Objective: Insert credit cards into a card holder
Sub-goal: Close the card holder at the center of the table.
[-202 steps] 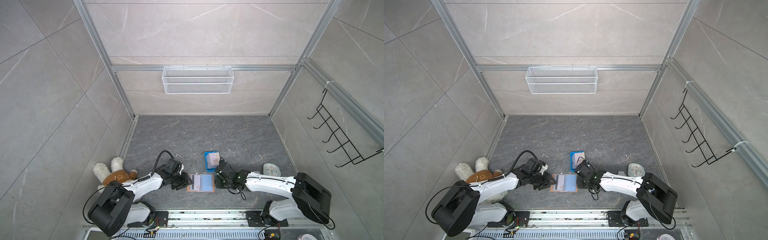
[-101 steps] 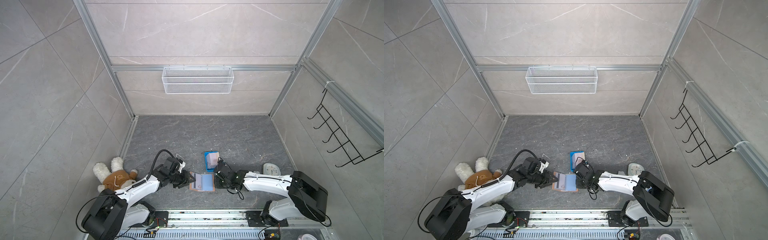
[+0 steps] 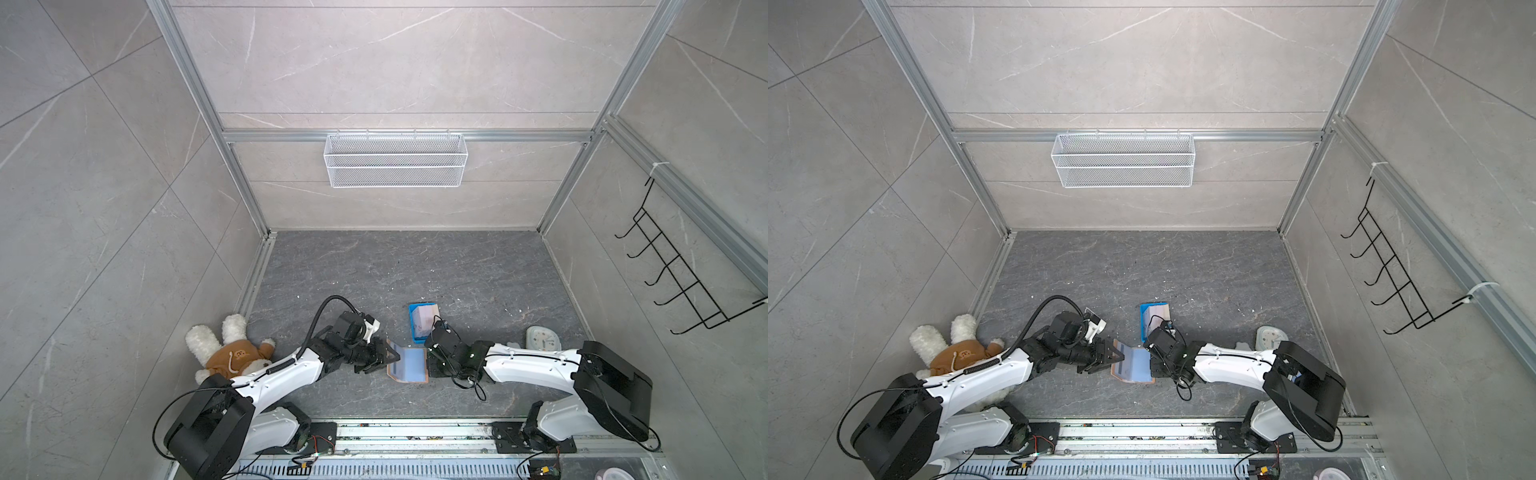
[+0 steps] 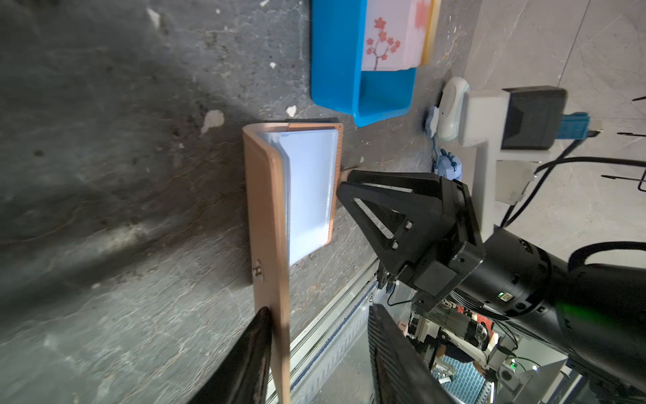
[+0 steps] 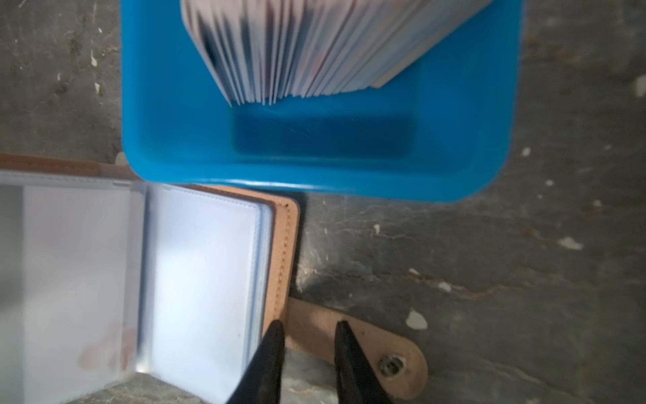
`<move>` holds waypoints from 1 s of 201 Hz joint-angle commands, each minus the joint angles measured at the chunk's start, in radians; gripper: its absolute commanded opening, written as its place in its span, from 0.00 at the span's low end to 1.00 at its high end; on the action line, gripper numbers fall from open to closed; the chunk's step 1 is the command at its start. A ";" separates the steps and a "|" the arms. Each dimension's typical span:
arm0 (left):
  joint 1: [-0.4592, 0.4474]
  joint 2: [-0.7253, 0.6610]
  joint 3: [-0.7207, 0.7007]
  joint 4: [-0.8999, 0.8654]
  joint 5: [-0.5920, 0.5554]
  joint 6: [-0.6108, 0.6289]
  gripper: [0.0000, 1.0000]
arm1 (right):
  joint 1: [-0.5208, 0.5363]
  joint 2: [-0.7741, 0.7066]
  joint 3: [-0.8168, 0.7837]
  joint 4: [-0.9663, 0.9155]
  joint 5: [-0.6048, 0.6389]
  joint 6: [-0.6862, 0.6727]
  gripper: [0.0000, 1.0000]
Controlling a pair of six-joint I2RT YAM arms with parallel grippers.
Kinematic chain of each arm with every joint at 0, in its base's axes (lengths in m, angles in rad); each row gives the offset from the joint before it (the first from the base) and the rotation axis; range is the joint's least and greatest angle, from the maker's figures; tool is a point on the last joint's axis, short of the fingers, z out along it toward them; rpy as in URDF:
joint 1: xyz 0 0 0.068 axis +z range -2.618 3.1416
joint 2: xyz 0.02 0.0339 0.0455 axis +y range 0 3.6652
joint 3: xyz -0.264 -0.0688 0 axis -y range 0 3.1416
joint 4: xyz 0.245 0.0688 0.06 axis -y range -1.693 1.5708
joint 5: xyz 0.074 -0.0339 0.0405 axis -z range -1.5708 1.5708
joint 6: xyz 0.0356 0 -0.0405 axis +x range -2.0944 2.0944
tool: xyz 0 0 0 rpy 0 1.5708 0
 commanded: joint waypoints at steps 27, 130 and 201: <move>-0.026 0.032 0.046 0.038 0.009 -0.016 0.47 | 0.023 0.039 0.007 0.013 -0.039 -0.015 0.28; -0.051 0.059 0.048 0.038 -0.026 -0.014 0.46 | 0.029 -0.151 0.003 -0.068 0.012 -0.019 0.41; -0.064 0.060 0.045 0.037 -0.042 -0.015 0.46 | 0.050 -0.080 0.015 0.100 -0.178 -0.053 0.32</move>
